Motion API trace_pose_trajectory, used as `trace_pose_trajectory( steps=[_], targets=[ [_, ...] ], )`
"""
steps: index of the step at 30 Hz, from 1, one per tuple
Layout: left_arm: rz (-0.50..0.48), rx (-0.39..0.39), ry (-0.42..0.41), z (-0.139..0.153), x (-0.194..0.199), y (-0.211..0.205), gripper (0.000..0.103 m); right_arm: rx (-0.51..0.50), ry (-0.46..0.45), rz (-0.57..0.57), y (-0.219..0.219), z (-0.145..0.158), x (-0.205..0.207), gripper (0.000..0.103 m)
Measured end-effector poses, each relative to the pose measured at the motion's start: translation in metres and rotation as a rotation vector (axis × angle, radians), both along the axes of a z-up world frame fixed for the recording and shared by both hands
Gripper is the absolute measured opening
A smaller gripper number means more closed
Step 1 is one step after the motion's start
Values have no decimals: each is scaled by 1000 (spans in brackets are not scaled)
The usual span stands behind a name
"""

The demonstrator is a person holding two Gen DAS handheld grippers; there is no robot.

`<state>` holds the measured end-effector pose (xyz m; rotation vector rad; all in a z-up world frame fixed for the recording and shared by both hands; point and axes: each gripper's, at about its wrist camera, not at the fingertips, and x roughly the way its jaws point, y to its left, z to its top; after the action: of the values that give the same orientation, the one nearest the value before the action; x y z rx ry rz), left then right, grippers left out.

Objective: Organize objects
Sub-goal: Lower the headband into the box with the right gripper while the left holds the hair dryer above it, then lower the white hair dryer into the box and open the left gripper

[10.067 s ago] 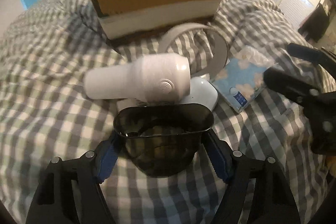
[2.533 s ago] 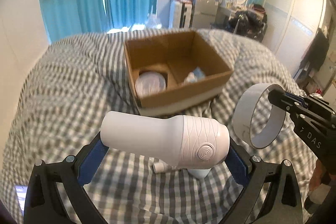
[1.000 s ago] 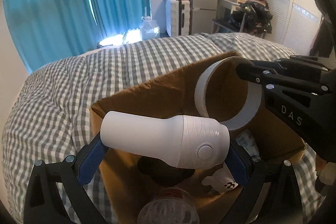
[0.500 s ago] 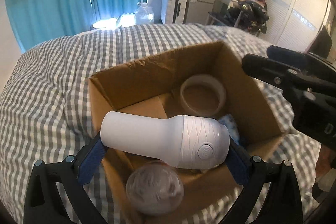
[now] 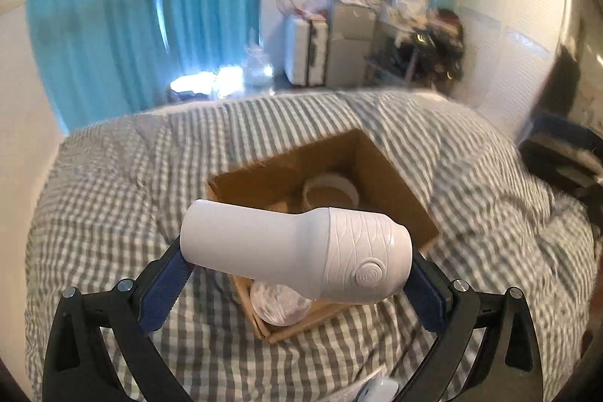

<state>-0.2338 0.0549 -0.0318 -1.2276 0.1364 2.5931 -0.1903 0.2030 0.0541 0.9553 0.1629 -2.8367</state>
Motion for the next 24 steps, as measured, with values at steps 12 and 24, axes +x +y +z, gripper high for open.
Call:
trace_pose_trajectory(
  steps=[12,24],
  targets=[
    [108,183,-175,-26,-32,-7,103,-65,-86,10,22,-54,22,87],
    [54,163,-182,-45,-55,9,103,-134,-39,149,-27,-115,-21,87]
  ],
)
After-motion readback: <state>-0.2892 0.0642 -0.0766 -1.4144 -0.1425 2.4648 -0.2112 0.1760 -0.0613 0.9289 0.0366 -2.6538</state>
